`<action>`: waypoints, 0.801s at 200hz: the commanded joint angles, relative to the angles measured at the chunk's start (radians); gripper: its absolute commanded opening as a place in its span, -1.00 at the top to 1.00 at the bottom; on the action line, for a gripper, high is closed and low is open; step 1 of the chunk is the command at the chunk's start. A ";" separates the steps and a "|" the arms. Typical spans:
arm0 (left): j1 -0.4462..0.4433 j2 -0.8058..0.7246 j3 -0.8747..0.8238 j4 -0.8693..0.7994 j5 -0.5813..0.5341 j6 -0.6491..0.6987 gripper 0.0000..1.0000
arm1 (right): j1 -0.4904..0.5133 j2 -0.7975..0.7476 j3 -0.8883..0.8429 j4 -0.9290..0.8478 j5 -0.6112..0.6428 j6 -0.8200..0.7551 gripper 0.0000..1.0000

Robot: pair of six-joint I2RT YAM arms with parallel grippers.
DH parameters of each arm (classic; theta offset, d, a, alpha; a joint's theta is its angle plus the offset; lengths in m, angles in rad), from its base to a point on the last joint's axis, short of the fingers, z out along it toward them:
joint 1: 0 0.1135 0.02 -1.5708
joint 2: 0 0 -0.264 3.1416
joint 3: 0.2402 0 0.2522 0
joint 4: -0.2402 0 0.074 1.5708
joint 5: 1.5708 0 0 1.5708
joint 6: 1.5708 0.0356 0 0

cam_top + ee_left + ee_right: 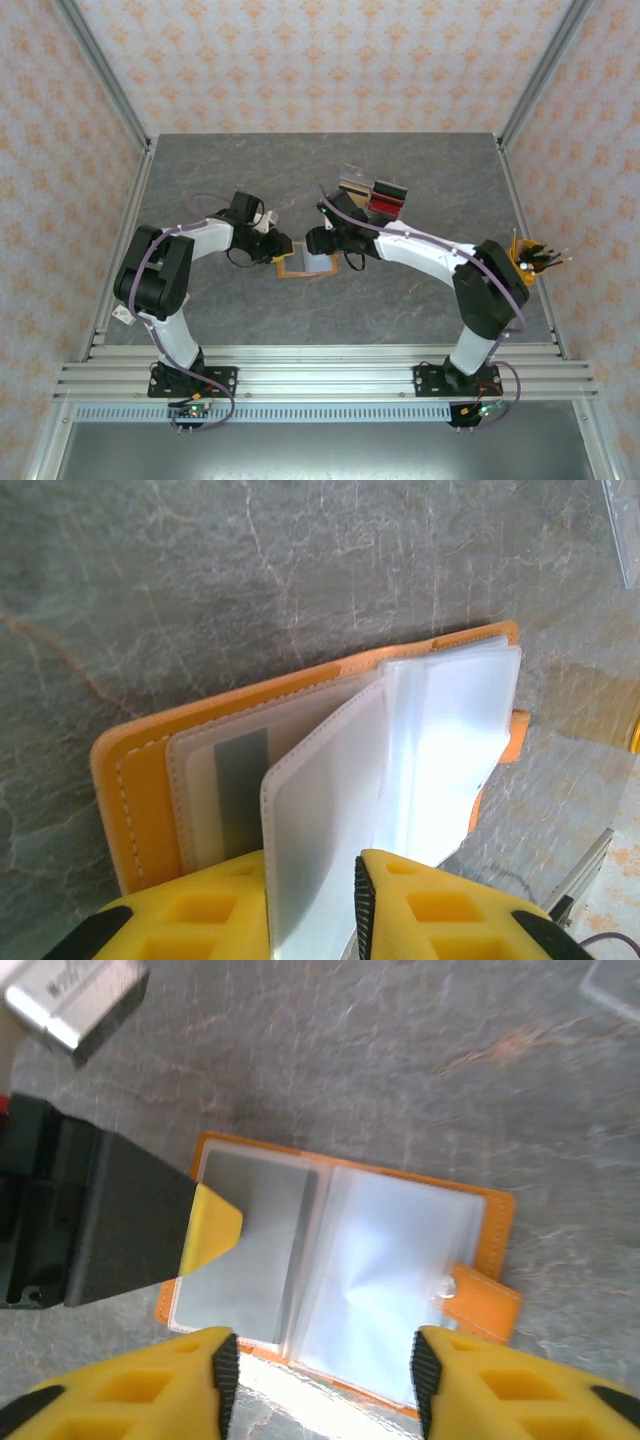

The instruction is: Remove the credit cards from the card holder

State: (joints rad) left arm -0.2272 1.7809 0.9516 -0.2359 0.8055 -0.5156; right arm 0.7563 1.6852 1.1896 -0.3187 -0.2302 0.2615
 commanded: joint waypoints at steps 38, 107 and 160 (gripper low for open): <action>-0.040 -0.105 -0.043 0.076 0.053 -0.104 0.33 | -0.003 -0.152 -0.118 0.112 0.247 0.036 -0.53; -0.132 -0.108 0.038 0.047 0.017 -0.133 0.31 | -0.010 -0.242 -0.191 0.156 0.362 0.080 -1.00; -0.159 -0.046 0.068 0.093 0.005 -0.183 0.29 | -0.020 -0.301 -0.244 0.160 0.431 0.099 -1.00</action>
State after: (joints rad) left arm -0.3725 1.6962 0.9836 -0.1741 0.8291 -0.6621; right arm 0.7433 1.4170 0.9623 -0.1749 0.1314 0.3408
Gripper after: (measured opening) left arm 0.351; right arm 0.998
